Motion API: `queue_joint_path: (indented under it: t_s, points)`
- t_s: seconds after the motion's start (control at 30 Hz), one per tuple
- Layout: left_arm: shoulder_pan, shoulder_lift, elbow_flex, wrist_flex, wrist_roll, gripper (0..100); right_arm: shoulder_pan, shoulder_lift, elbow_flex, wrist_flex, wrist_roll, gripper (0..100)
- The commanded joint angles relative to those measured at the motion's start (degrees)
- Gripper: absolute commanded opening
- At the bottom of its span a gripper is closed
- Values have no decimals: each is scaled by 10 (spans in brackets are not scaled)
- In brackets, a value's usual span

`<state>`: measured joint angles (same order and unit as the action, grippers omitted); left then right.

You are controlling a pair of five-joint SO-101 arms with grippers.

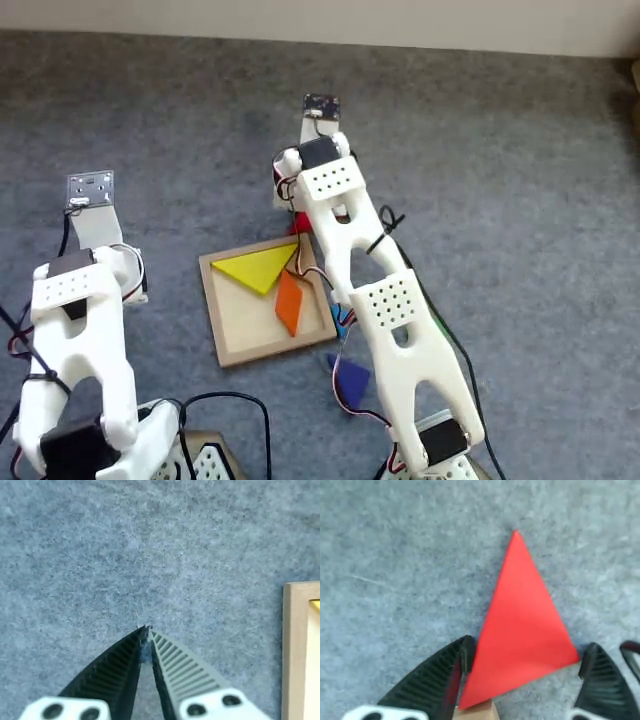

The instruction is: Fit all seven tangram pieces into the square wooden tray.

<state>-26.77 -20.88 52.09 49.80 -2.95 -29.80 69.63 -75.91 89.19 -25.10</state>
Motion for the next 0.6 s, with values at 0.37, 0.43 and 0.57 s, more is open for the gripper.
queue_joint_path:
  t_s: [0.37, 0.43, 0.57]
  points:
    - [-7, -1, -1, -5, -5, 7, 11, -7, -22, 11, -36, 331]
    - [-7, -1, -1, -5, -5, 7, 11, -7, -22, 9, -36, 331]
    - [-7, -1, -1, -5, -5, 7, 11, -7, -22, 7, -36, 331]
